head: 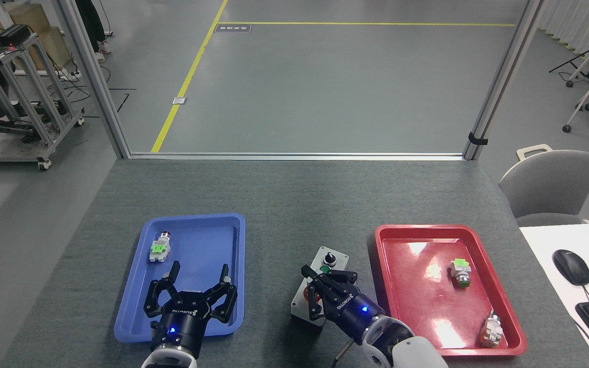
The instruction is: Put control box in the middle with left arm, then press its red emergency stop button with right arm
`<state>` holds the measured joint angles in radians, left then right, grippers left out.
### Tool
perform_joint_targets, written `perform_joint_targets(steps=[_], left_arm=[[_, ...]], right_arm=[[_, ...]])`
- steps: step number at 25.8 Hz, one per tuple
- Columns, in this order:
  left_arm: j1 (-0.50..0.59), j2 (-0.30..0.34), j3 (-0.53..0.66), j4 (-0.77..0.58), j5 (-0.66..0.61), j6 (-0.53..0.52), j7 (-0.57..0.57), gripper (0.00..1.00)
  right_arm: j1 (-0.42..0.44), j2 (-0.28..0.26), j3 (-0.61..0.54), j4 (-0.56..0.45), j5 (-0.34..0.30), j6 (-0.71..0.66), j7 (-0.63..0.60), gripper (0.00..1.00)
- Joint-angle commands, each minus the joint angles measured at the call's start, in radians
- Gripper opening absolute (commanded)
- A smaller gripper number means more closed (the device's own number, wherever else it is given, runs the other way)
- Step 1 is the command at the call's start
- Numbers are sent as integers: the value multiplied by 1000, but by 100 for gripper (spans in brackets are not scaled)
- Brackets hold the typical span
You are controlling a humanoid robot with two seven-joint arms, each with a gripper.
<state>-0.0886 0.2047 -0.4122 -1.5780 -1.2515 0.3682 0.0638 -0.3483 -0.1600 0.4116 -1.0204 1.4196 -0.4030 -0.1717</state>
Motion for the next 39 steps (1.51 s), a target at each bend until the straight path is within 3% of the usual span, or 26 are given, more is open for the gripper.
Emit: perform_joint_targets(steps=[1,15,20,25,26,27,28,29,31,35,39], left_arm=[[-28,4,39,13,132,-35,1,99],[-39,-1,78,13,149,-60,50,99],[-37,-1,92,15,150,-60,50,99],[-34,-2,92,13,152,-63,57,99],[-33,-2,92,15,152,-63,65,99],[-31,-2,92,13,152,-63,71,99],[-30,-2,92,13,152,-66,71,99],[-30,-2,90,13,152,-66,70,99],[-30,-2,92,15,153,-66,68,99],[-28,-2,90,16,153,-66,70,99],[-26,-2,92,27,152,-64,73,99]], right_arm=[[-6,24,18,29,30,7,-2,0],[-12,31,32,88,33,26,-2,0],[-11,37,33,137,90,26,-2,0],[-12,50,13,92,68,26,-19,0],[-15,60,-5,68,47,30,-28,4],[-17,65,-40,56,18,39,-35,32],[-23,68,-111,51,-28,69,-38,83],[-44,60,-175,43,-80,87,-40,99],[-81,57,-226,33,-137,79,-40,100],[-127,14,-321,37,-142,128,-37,100],[-123,5,-373,39,-140,294,-37,100]])
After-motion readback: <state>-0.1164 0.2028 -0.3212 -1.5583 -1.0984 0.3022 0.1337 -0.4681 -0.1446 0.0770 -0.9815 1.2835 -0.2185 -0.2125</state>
